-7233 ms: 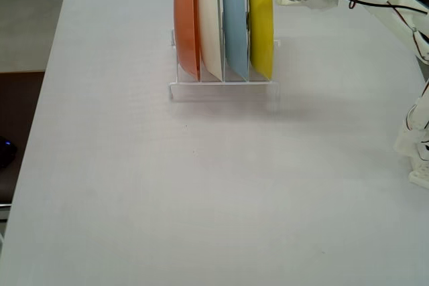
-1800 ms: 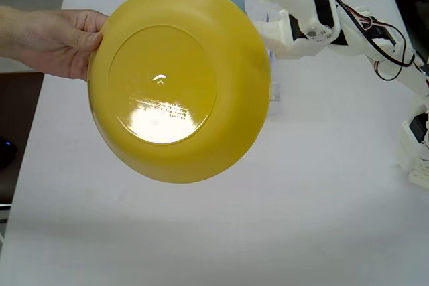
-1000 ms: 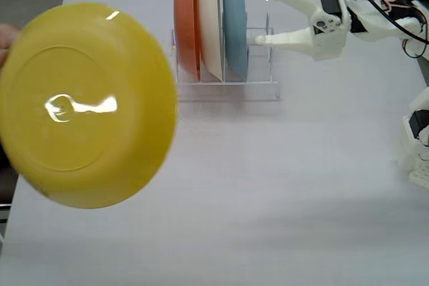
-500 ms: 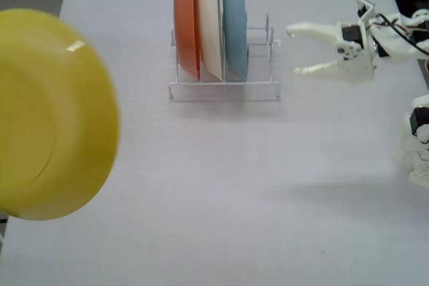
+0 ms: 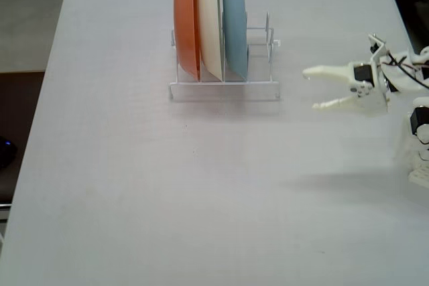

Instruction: Please take one of the plates.

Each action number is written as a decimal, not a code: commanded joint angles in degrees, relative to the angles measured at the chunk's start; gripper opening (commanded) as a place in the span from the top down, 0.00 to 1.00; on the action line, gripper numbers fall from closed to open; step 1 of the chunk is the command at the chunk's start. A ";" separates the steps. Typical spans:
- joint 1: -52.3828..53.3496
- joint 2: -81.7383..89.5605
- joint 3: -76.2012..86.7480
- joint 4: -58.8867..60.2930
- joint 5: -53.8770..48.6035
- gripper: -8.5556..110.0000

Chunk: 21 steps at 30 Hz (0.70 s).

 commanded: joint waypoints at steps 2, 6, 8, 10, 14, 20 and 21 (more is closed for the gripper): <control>-0.44 8.17 6.24 -0.62 0.09 0.57; -0.35 10.37 11.16 -0.18 0.70 0.57; -0.35 10.37 13.18 -0.26 1.67 0.58; -0.35 10.37 15.21 -0.53 2.46 0.61; -0.35 10.37 18.90 -2.90 3.34 0.78; -0.79 10.37 20.83 -4.39 4.31 0.93; -0.79 10.37 21.62 -5.54 4.39 0.93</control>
